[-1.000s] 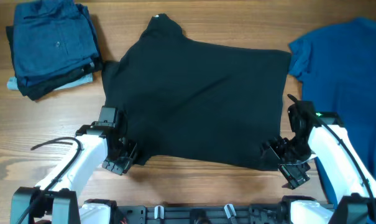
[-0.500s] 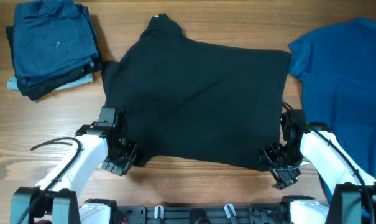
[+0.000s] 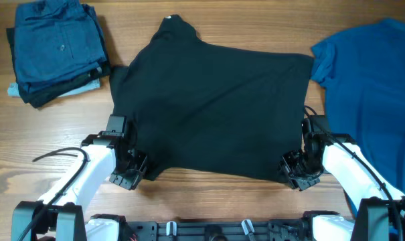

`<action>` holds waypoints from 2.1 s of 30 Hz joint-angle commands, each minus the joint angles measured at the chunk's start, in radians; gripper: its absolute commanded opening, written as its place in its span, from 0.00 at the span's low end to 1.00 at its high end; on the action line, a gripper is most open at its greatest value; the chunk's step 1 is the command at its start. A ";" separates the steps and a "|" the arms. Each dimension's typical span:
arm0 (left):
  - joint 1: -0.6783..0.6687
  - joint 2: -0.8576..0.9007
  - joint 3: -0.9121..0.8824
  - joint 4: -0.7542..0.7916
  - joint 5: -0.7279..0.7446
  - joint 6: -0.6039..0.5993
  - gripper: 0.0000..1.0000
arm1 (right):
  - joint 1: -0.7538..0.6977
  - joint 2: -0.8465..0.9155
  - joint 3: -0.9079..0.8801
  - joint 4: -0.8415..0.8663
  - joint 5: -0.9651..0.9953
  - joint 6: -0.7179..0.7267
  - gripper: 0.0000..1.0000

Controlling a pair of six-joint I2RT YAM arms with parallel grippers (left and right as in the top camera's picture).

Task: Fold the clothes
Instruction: 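Grasp the black shirt's bottom hem corners with both grippers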

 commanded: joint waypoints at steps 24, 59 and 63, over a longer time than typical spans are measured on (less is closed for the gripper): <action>-0.002 -0.142 0.247 -0.328 -0.155 0.054 0.04 | 0.001 0.009 0.257 -0.344 0.267 0.197 0.04; -0.002 -0.004 0.115 -0.107 -0.137 0.085 1.00 | 0.001 0.010 0.288 -0.276 0.266 0.134 0.04; -0.002 0.004 0.115 -0.037 -0.130 0.107 1.00 | 0.001 0.010 0.288 -0.274 0.266 0.124 0.04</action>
